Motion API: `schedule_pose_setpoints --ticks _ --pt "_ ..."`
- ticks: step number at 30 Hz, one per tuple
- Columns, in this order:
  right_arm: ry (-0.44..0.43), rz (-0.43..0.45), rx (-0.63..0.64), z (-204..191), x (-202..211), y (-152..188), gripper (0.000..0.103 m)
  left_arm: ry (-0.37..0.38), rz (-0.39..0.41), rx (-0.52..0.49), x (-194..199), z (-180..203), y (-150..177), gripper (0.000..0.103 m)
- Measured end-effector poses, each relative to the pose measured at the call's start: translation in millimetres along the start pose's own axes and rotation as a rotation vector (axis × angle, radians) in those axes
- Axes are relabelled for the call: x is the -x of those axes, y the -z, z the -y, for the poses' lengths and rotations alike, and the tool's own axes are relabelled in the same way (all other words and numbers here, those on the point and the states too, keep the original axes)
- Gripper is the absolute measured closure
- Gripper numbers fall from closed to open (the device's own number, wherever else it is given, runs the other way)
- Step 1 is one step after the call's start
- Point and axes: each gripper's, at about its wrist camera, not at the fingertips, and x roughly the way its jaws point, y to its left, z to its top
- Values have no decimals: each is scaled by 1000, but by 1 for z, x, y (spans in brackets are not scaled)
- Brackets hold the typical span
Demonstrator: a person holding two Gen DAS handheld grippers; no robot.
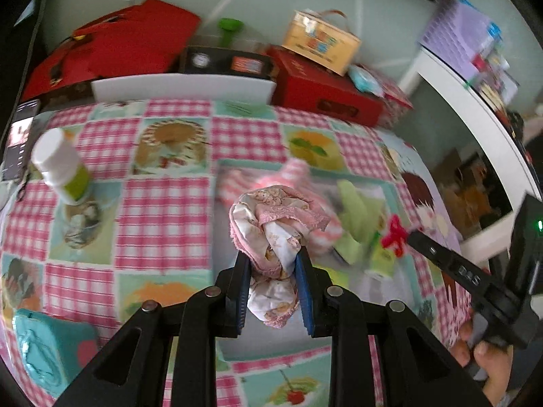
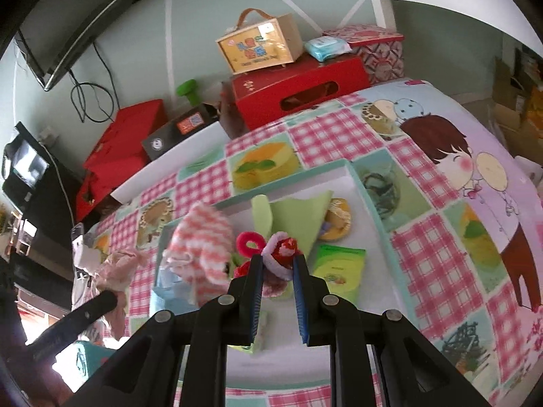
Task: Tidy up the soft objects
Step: 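Carry the scrunchie and red bow tie over the tray with both grippers, then open both grippers to release the scrunchie and red bow into the tray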
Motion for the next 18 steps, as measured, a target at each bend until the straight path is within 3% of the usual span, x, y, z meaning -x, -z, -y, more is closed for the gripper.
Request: schedule_pose_setpoints --ticks 8,18 --pt "32 -95 9 5 -24 12 83 -10 -89 -69 -31 26 15 77" --pt "69 -198 52 0 -50 26 81 -61 -202 -56 -66 17 25 72"
